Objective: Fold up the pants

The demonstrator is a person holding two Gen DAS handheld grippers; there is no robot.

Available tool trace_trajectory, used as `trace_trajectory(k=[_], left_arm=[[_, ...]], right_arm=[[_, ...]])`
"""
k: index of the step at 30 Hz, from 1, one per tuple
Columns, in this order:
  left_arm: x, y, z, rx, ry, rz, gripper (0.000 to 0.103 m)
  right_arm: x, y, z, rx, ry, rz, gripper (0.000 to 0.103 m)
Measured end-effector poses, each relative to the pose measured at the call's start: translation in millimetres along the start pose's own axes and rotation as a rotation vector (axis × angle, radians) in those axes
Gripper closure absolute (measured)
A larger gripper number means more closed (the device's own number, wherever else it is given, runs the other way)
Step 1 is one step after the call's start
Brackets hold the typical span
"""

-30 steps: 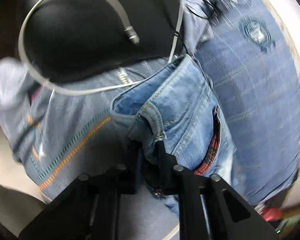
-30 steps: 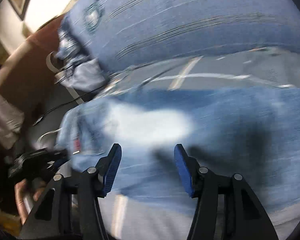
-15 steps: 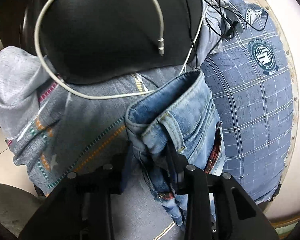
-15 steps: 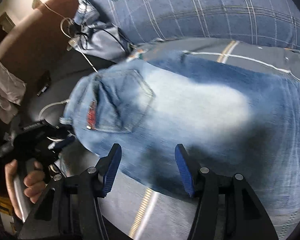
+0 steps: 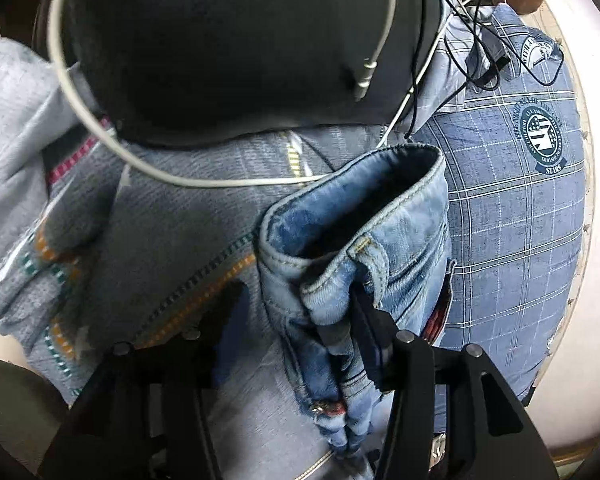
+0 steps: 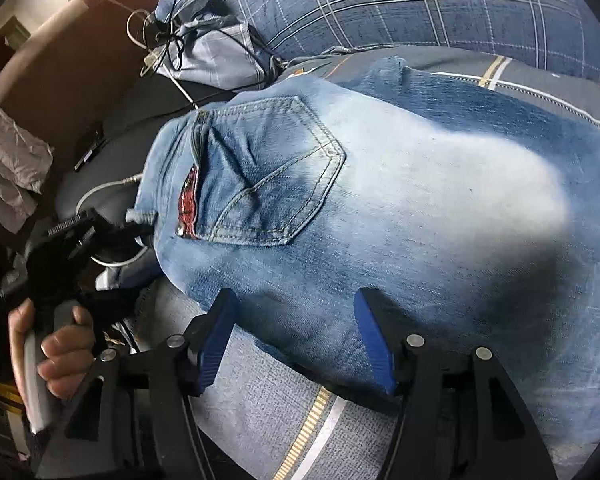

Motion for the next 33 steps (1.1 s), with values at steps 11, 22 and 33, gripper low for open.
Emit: trace_trajectory(k=[11,22,33], left_arm=[[-2,0,-12,0.012,0.063,-0.035,0.051],[3,-8,-5,0.051,0.014,-0.026,0.056],[8,-9,-7,0.088,0.003,0.009,0.078]], right_arm=[[-1,0,4,-0.017,0.027,-0.031,0.040],[-2,2,4,-0.029,0.044,-0.048,0.039],[-3,2,4,-0.036,0.038,-0.048,0.039]])
Point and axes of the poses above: each gripper's, at about its wrist camera, not at the fingertips, and z roughly the way its jaws point, x to its right, y to its underside, the point moved 10 cm from there along z, roughly the way its jaws point, and after that the axes turned 15 degrees about -y, right-handed, at the moved point
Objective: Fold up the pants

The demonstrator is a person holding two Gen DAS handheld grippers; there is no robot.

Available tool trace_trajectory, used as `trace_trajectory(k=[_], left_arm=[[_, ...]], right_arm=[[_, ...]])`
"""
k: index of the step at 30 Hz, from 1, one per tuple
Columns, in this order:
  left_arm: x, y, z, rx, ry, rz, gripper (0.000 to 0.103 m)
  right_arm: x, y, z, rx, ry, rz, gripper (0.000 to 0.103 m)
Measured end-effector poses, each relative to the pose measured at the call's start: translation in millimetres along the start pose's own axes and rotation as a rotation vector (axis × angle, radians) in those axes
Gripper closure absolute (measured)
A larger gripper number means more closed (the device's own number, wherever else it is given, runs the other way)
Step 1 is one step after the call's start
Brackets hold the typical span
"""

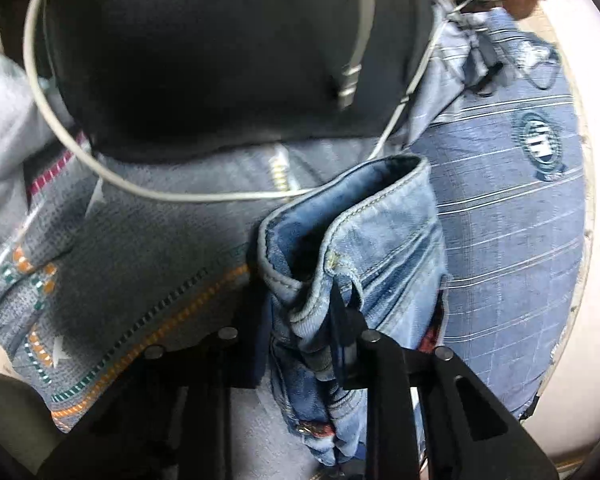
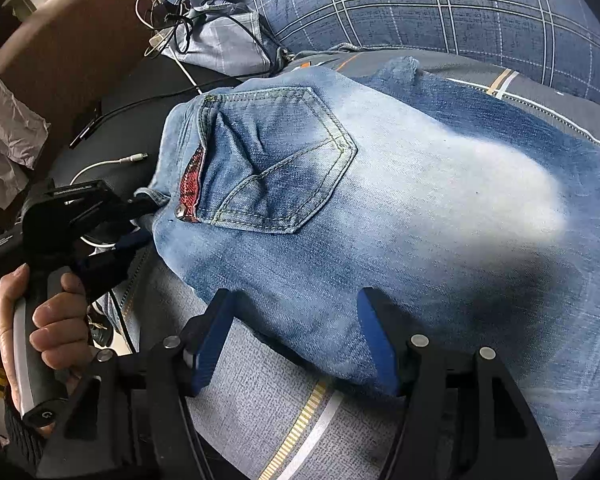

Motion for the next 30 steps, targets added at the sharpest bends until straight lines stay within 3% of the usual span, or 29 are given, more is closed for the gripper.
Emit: trace_trajectory(k=[5,10,12,18,21,30], left_arm=[[35,11,-37,0.188,-0.017,0.203,0.079],[50,16,-45,0.258,-0.040,0.280,0.079],[50,16,-44,0.257,-0.046,0.282,0.079],[29,14,-22,0.145,-0.062,0.190,0.079],[33,17,-29,0.175,-0.060,0.212,0.079],[101,67,-85,0.458,-0.066,0.512,0.079]], right_arm=[[6,-2,-4,0.008,-0.070,0.082,0.039],[7,-3,-2,0.009,-0.084,0.099,0.039],[7,-3,-3,0.008,-0.092,0.107,0.039],[7,-4,-3,0.010,-0.118,0.143,0.039],[9,-7,-10,0.017,-0.115,0.158,0.039],[31,-31,-55,0.143,-0.167,0.250,0.037]])
Point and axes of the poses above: each gripper's, at about its wrist camera, not at the fingertips, and z roughly the way its jaws point, x to its right, y to its underside, the point moved 10 cm from there along z, roughly the way its jaws point, and after that the axes turned 15 degrees about -y, right-handed, at the moved point
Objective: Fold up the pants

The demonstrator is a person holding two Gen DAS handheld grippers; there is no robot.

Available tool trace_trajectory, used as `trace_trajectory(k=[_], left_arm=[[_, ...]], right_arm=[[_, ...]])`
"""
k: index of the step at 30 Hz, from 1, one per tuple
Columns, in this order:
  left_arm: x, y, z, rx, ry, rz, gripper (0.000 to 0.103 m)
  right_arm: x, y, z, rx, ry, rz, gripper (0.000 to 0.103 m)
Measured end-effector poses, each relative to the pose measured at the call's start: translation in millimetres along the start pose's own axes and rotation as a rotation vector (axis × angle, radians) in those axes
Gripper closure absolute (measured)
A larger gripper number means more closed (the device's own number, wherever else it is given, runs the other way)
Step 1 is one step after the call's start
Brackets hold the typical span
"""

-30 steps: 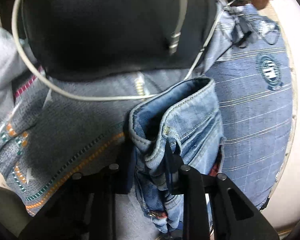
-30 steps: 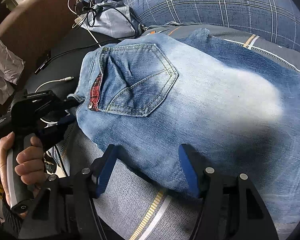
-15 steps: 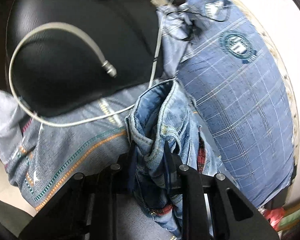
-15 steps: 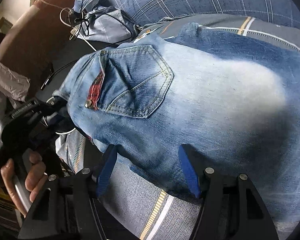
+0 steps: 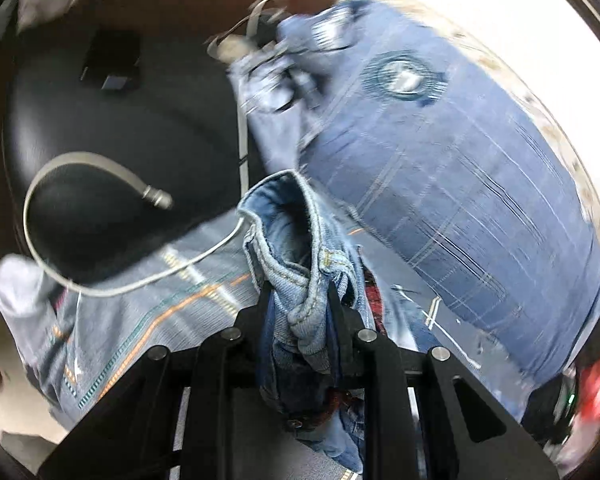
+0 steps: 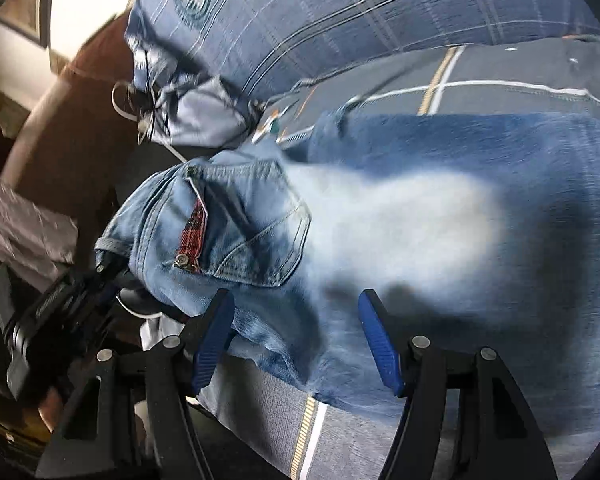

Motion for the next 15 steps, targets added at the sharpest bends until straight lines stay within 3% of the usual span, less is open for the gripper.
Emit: trace_trajectory(k=[6,15], left_arm=[[14,3,-6,0.038,-0.019,0.058,0.080],[11,3,-3,0.033,-0.026,0.047,0.079]], right_arm=[[-1,0,-5,0.010,-0.031,0.028,0.037],[-2,-5,-22,0.041,-0.062,0.034,0.037]])
Point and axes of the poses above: each gripper's, at about its wrist camera, not at the fingertips, and z roughly the way its jaws point, x to its right, y to its underside, the point moved 10 cm from there along z, roughly the way its jaws point, and after that the axes turned 15 degrees about -y, right-handed, at the moved point
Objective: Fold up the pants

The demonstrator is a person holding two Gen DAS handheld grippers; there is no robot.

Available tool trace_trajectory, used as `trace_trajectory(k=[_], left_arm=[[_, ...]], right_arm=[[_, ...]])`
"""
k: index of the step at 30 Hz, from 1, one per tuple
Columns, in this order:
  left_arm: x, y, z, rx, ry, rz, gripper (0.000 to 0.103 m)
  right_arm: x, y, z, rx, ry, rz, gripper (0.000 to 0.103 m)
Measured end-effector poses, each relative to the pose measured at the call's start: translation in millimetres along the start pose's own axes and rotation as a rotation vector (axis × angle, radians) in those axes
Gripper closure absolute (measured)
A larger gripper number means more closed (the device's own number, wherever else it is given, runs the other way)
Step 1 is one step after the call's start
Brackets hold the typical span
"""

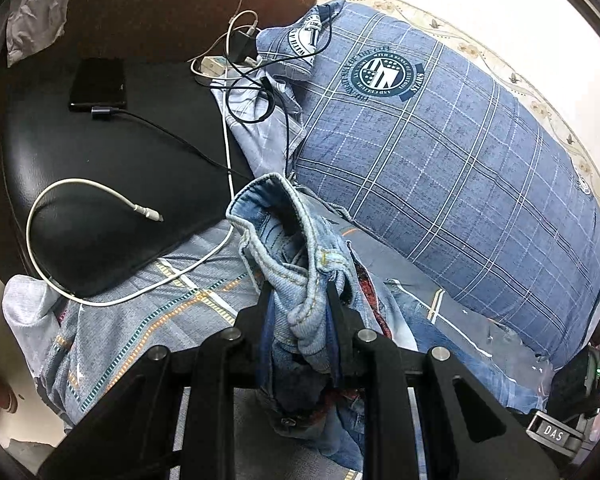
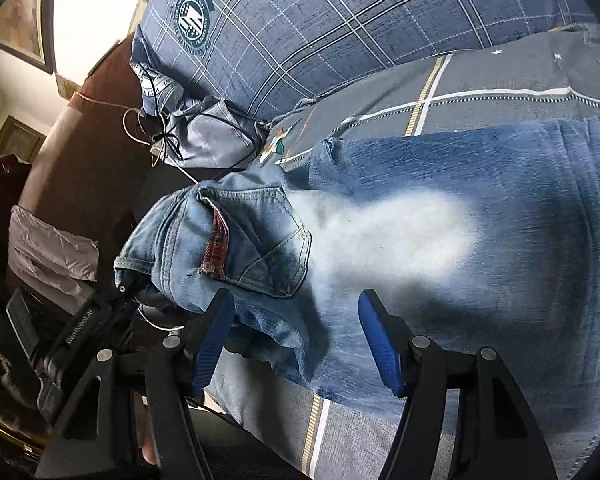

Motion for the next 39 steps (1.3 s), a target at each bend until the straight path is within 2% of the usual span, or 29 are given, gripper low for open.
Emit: trace_trajectory(k=[5,9,13,17,24,29,32,34,35,36,39], left_arm=[[1,-1,0,-0.003,0.008,0.008,0.080],[16,1,-12,0.051,0.017,0.081,0.080],[47,12,-29,0.141,0.028,0.221,0.080],[78,30,-53,0.218,0.071,0.346,0.080],[136,81,-88,0.372,0.123,0.636,0.080],[165,116,-95,0.403,0.150,0.798,0.080],[175,132,-93,0.407,0.155,0.868,0.080],[181,141,-92,0.394,0.164,0.905,0.080],[182,145,-91,0.380,0.169,0.914,0.080],[183,149,-88,0.361,0.178,0.924,0.080],[190,154,-92,0.359,0.194,0.945,0.080]], right_arm=[[-5,-2,-7,0.006,-0.002,-0.027,0.037],[-11,-8,-18,0.040,-0.044,-0.026,0.037],[-26,-16,-28,0.041,-0.119,-0.070,0.029],[-36,-22,-34,-0.006,-0.199,-0.094,0.029],[-78,-31,-44,-0.089,-0.355,-0.204,0.029],[-78,-30,-44,-0.115,-0.297,-0.270,0.026],[-58,-32,-45,-0.104,-0.183,-0.274,0.027],[-31,-37,-45,-0.088,-0.078,-0.228,0.046],[-18,-36,-45,-0.096,-0.063,-0.194,0.065],[-6,-35,-48,-0.096,-0.051,-0.160,0.074],[1,-34,-59,-0.076,-0.052,-0.147,0.079]])
Point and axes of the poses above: each gripper's, at about its wrist camera, not at the fingertips, and z roughly the way its jaws point, x to its right, y to its underside, the point moved 10 cm from there along z, roughly the way its jaws point, and after that the axes turned 15 degrees about -y, right-handed, at the moved point
